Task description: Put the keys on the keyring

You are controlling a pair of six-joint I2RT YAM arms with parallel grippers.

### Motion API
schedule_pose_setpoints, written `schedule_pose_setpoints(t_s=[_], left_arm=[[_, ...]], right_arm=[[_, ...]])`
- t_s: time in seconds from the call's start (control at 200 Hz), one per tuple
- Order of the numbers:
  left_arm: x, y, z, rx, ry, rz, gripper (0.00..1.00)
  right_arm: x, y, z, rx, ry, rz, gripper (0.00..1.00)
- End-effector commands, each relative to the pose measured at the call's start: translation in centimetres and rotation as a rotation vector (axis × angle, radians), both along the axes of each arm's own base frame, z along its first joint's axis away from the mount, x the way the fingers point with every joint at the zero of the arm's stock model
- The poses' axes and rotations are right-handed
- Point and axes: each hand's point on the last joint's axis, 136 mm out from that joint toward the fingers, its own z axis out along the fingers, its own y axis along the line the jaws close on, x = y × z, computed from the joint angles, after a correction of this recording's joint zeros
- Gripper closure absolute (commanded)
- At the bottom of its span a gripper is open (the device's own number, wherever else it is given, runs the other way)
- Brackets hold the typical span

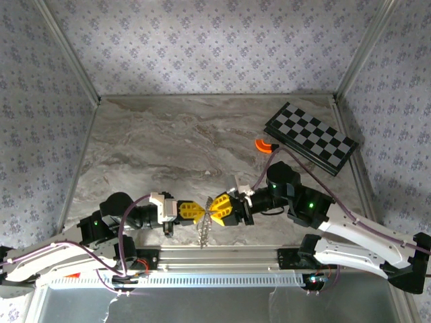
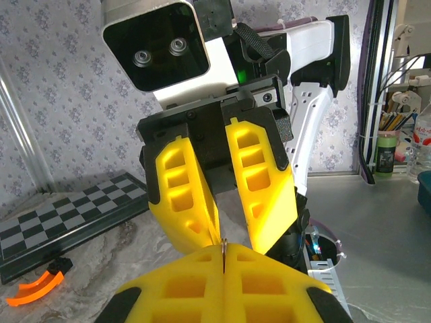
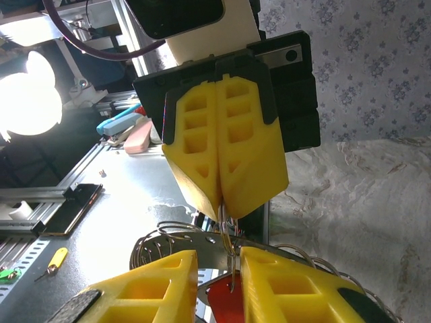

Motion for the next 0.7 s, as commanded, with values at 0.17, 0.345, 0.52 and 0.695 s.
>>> schedule_pose_setpoints(t_s=[0.17,0.345,0.52,0.695], left_arm=[[-0.85,0.62,4.29,-0.11,-0.043,-0.032,1.0],[-1.01,0.55,4.4,-0.116,-0.042,-0.043,1.0],[-1.01,0.54,4.4,-0.118,-0.044,-0.043,1.0],[-1.08,0.57,4.65,-0.127,-0.049,-0.047,1.0]], right_arm=[[-0.25,-0.01,-0.39,-0.004,0.011,0.019,0.76],[-0.11,0.09,-0.55,-0.003,0.011,0.015,0.86],[-0.03,0.1,-0.82,-0.007,0.013,0.014,0.9],[0.02,-0.03,-1.09,-0.011,0.013,0.009,0.86]])
